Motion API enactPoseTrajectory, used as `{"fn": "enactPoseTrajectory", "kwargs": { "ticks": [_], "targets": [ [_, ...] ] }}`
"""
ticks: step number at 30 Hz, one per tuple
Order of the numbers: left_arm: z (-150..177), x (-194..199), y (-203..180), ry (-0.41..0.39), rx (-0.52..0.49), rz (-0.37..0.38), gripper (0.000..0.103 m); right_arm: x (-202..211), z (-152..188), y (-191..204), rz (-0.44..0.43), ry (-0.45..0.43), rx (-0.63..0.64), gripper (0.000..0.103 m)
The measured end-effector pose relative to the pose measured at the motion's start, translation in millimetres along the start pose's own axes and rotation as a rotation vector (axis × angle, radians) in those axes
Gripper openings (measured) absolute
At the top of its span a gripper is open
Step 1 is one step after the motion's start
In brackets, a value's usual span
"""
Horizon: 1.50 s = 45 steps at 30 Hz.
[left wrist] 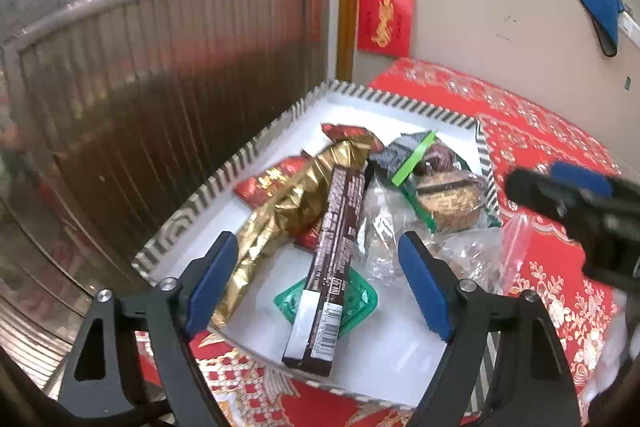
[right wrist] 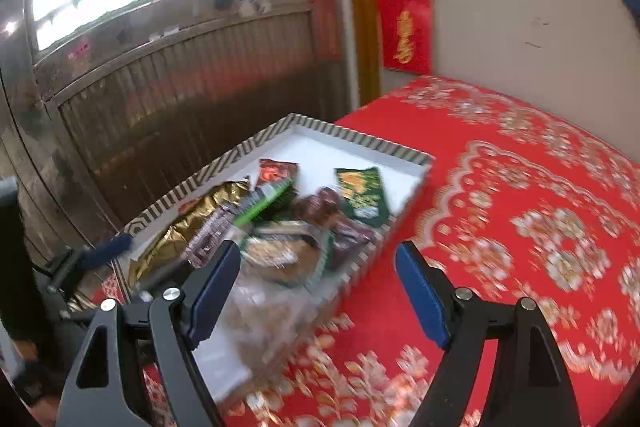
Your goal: Organize snacks
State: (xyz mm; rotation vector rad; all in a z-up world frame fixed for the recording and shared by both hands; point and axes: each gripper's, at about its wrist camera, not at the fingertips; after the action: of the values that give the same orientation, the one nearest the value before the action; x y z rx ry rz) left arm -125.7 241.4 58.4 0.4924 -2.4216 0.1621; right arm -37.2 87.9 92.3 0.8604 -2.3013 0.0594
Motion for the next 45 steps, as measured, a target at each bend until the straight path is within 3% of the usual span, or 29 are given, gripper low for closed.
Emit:
{"fn": "enactPoseTrajectory", "kwargs": {
  "ticks": [6, 12, 16, 22, 45],
  "targets": [
    [6.9, 27.1, -5.3, -0.106, 0.036, -0.042, 0.094, 21.4, 24.6, -9.8, 0.054, -0.048, -0.024, 0.080],
    [19.0, 43.7, -21.1, -0.121, -0.012, -0.077, 0.095, 37.7, 38.4, -9.2, 0.113, -0.091, -0.005, 0.081],
    [24.5, 54.4, -25.7, -0.141, -0.004, -0.077, 0.098, 42.3, 41.6, -9.2, 0.104, -0.096, -0.018, 0.082],
    [27.3, 64.3, -26.1, -0.149, -0.009, -0.086, 0.099, 50.2, 43.8, -6.0, 0.107, -0.128, -0.020, 0.082],
    [33.3, 60.4, -13.2, -0.129, 0.005, -0.105, 0.099, 41.4, 47.2, 10.3, 0.112, -0.083, 0.034, 0.083]
  ]
}}
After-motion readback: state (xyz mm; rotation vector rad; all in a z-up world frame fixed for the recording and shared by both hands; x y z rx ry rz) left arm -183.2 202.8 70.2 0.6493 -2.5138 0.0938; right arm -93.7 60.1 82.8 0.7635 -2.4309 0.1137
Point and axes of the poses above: each gripper's, at about its wrist camera, not at the fingertips, and x roughly against the way its jaws point, y to its left, z to its underside, and after that the axes turned 2 degrees about -x, right-handed
